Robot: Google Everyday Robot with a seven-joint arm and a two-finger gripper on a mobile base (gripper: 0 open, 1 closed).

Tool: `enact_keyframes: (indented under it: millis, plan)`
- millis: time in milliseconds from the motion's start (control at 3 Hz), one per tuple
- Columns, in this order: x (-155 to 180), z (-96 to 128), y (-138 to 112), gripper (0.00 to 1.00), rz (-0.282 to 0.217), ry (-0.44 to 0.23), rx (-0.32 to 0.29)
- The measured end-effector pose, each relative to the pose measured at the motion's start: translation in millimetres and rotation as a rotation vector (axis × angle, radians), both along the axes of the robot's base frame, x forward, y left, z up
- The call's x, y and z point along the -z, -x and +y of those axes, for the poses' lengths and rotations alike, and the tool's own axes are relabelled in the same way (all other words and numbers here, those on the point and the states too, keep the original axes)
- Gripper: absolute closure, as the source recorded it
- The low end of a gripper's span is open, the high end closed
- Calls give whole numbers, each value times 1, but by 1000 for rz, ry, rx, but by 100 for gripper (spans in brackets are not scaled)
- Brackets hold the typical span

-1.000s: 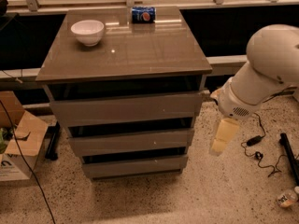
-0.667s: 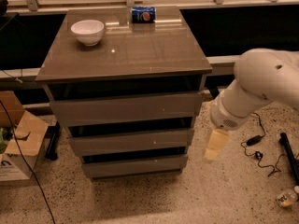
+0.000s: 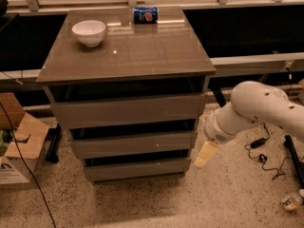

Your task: Open middle drawer

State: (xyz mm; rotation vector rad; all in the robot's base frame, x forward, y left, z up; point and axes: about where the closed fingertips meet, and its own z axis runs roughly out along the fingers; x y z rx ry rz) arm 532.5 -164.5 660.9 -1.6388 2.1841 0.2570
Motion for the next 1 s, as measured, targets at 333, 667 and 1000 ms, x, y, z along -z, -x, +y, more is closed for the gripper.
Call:
enact_keyframes:
  millis: [333,667,1000]
  plan:
    - [33,7,-16,0,6,-76,0]
    - [42,8,-16,0,16,-85,-1]
    - [51,15,-21,0,-5,-102,33]
